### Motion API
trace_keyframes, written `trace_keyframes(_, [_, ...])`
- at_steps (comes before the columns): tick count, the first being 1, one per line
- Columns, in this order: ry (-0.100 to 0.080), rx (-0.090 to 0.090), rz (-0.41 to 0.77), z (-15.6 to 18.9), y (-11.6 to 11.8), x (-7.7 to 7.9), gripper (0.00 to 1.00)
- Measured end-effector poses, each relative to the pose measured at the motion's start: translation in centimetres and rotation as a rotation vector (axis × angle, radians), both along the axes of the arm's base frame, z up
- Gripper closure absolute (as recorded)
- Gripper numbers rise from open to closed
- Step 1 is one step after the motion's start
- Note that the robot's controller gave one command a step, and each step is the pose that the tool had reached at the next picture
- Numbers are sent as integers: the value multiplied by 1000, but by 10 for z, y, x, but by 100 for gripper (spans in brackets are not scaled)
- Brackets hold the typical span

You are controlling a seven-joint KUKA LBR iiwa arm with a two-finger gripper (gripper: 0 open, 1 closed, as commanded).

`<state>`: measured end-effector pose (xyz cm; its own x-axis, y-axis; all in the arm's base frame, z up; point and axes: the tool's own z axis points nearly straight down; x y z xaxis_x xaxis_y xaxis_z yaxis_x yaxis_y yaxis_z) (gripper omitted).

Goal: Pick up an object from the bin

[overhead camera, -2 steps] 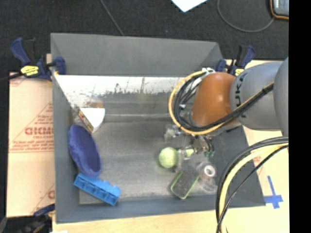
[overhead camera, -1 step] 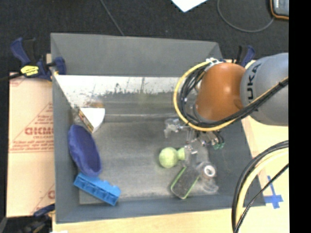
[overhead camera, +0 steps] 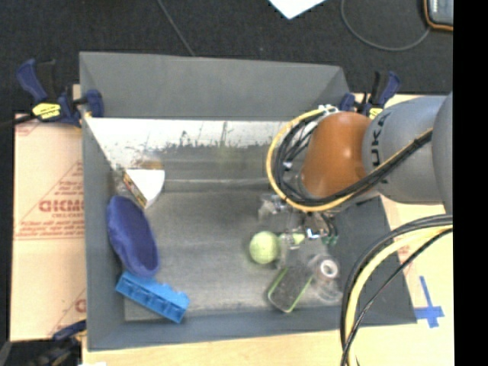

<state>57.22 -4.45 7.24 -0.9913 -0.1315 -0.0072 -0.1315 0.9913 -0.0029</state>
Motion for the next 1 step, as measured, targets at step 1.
trace_keyframes(1, [-16, -2, 28, -2, 13, -14, 0])
